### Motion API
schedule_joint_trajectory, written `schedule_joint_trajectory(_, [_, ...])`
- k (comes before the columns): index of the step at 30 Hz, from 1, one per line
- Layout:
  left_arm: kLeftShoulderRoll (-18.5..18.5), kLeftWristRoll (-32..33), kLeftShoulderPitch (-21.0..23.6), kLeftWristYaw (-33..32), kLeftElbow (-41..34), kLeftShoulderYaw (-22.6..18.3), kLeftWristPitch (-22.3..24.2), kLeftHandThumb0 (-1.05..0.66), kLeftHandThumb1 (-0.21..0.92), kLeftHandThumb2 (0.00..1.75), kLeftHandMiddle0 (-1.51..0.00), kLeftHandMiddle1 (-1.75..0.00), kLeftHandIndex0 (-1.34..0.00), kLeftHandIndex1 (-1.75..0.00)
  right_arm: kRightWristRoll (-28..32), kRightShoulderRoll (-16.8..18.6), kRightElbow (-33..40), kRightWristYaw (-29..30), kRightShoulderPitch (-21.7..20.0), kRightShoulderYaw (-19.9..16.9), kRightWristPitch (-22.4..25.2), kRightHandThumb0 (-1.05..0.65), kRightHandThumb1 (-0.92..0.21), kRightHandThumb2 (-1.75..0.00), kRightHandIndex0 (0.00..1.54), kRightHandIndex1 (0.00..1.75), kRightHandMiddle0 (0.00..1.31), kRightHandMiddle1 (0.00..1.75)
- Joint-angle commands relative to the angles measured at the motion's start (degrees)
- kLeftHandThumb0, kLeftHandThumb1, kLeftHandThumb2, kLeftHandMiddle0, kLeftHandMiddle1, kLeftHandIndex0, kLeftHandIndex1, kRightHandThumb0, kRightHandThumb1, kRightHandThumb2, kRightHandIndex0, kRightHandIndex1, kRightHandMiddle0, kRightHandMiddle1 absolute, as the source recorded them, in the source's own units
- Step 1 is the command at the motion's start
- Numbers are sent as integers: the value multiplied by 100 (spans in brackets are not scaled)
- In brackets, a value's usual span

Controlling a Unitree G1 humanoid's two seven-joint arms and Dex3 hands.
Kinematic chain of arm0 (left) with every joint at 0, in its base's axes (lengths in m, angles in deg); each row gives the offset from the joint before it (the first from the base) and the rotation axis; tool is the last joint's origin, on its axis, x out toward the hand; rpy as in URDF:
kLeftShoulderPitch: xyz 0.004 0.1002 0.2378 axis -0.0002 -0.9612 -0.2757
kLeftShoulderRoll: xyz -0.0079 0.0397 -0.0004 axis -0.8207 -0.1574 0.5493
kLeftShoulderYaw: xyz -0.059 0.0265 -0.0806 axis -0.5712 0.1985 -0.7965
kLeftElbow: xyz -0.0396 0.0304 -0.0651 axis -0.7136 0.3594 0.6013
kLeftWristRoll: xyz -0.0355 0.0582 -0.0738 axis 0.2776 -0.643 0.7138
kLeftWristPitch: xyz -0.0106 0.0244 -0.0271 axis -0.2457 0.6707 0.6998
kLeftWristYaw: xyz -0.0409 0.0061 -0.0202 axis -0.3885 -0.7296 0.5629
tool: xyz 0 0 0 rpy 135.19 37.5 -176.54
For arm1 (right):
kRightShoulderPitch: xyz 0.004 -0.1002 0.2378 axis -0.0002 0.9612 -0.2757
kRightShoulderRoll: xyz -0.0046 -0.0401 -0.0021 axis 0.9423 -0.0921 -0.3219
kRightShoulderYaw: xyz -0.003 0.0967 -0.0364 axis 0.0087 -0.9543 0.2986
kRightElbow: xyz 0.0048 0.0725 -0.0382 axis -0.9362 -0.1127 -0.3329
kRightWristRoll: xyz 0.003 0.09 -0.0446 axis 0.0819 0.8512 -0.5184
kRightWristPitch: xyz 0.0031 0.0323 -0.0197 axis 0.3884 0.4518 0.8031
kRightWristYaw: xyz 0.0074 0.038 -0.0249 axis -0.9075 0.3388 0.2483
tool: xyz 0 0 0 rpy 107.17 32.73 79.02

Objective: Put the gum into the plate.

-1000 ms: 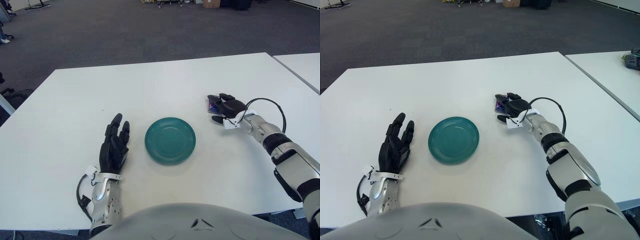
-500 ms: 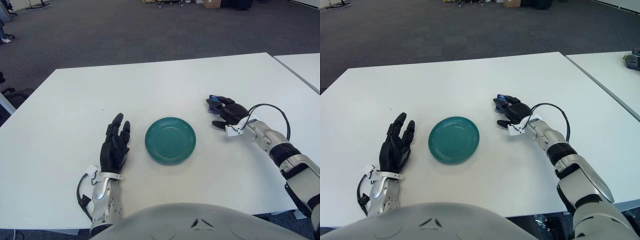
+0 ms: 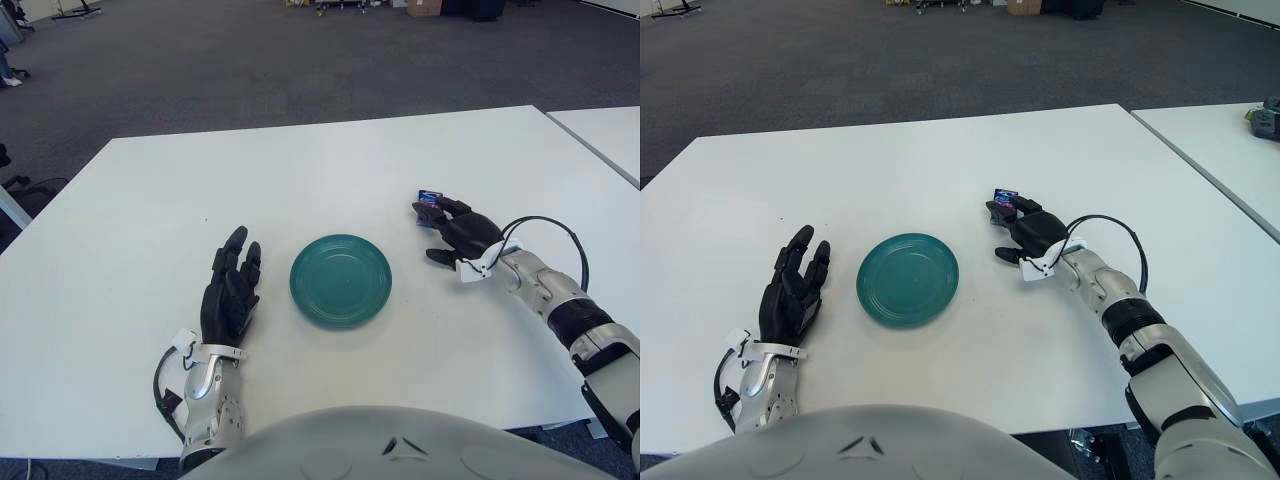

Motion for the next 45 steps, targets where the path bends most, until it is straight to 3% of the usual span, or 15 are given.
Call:
schedule_joint_trajectory(1, [110,5,-128,-54,418,-65,40,-96,92,81,-21,0,0,-61,-176,12,-92,-46,239,129,9,-105,-92,-93,6,0,2,5])
schedule_joint_trajectory(16, [115,83,-111,-13,401,-92,98,-95,92,80,-20,0,0,-59,-126,-63,118,-28,372,23,60,-105,-92,-93,7,1,1,7])
schedule_joint_trajectory(30, [105,122,-43,-46,434,-149,186,-95,92,79,-20,0,0,-60,157,139,23,349,85,-349,-98,-105,-92,-87,14,1,0,24])
schedule_joint_trajectory(36, [113,168,-31,-36,429,-164,203,-95,92,79,-20,0,0,-57,291,-176,1040,-72,-72,-744,-165,-105,-92,-82,13,0,0,26])
schedule_joint_trajectory(41, [94,155,-15,-25,436,-162,198,-96,92,80,-20,0,0,-56,257,-303,1220,-159,-113,-875,-368,-105,-92,-77,11,1,0,25])
schedule_joint_trajectory(45, [89,176,14,2,466,-168,203,-95,92,80,-20,0,0,-55,165,-426,1174,-199,-398,-885,-618,-105,-92,-76,11,1,0,24])
